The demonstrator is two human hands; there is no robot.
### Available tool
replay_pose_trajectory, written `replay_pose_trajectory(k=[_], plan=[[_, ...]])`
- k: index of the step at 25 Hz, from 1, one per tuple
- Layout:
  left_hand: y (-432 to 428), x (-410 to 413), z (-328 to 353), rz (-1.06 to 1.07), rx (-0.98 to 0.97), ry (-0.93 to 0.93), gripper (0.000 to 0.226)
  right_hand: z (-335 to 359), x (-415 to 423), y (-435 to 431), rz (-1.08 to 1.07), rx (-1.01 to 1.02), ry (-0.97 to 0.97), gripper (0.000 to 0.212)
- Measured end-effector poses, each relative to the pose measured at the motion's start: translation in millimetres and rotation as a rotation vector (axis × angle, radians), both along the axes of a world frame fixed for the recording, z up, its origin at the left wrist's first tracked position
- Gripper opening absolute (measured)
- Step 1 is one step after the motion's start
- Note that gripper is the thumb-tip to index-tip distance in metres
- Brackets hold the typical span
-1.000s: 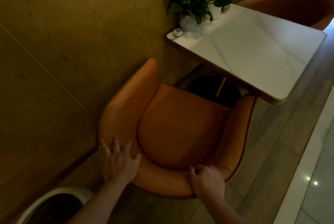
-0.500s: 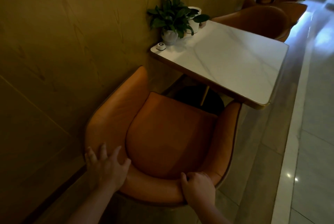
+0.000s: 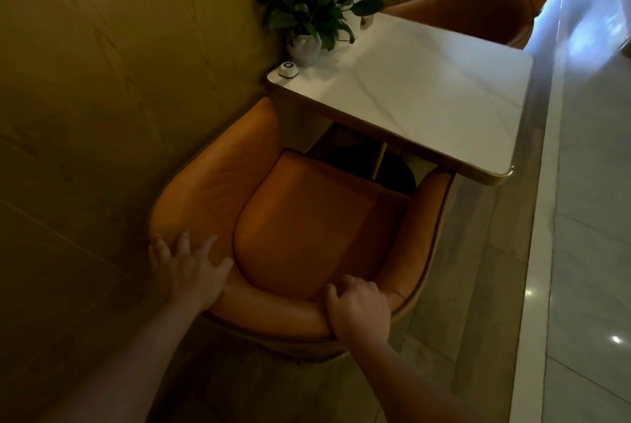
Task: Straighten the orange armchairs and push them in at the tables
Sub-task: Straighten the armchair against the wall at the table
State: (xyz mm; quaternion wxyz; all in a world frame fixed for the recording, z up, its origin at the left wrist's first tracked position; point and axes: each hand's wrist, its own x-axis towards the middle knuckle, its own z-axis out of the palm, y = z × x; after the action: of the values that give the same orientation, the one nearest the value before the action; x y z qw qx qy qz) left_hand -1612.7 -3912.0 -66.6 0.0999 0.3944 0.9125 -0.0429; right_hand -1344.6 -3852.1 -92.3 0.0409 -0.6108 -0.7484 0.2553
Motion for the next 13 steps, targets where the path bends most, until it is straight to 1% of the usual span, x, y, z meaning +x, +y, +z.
replay_pose_trajectory(k=[3,4,9,13], plan=[[13,-3,-1,0.007,0.026,0.012,0.066,-4,-3,15,0.002,-0.001,-0.025,0.052],[16,-3,-1,0.008,0.032,0.009,0.065,-5,-3,19,-0.002,-0.001,-0.018,0.055],[24,-4,-2,0.007,0.061,-0.004,0.065,-6,-4,24,-0.031,0.022,0.016,0.054],[30,-7,-4,0.011,0.072,-0.006,0.065,-1,-8,27,-0.057,0.000,0.010,0.049]])
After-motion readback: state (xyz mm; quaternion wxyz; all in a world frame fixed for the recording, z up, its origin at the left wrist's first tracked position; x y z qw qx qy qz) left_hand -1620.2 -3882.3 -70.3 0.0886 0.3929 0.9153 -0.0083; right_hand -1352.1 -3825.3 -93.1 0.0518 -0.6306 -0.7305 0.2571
